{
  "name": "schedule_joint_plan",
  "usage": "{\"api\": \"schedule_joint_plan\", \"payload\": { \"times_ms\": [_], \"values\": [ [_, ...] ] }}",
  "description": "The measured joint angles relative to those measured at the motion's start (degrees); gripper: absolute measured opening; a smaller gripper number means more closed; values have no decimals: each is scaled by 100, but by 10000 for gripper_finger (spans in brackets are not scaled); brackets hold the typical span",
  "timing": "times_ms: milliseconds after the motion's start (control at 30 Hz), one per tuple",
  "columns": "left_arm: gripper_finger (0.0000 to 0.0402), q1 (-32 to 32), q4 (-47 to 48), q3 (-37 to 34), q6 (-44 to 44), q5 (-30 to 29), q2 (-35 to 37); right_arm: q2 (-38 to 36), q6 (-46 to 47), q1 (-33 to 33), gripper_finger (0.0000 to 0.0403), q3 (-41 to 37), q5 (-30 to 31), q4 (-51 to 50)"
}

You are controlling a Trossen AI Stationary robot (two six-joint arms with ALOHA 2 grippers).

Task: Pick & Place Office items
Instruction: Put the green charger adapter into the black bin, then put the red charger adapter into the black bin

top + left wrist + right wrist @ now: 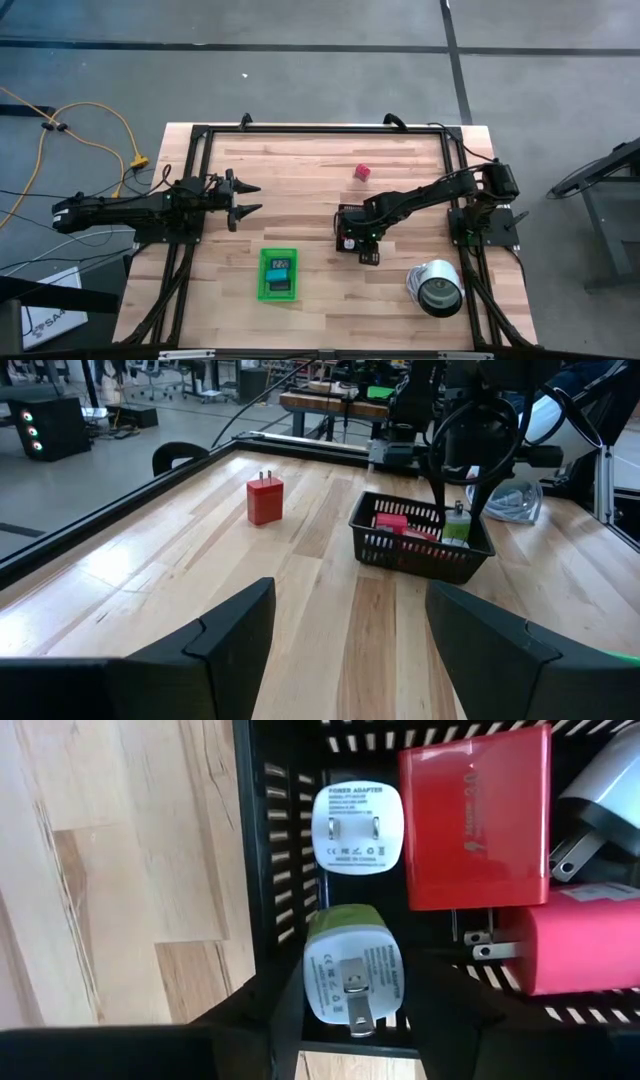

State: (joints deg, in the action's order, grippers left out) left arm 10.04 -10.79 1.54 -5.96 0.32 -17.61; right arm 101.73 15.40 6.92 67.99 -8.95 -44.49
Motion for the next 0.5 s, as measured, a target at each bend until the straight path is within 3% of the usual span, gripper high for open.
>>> {"api": "schedule_joint_plan", "payload": {
  "times_ms": [500],
  "values": [
    [252,2,0,0,0,1,0,-4,0,0,190,0,2,27]
  ]
}}
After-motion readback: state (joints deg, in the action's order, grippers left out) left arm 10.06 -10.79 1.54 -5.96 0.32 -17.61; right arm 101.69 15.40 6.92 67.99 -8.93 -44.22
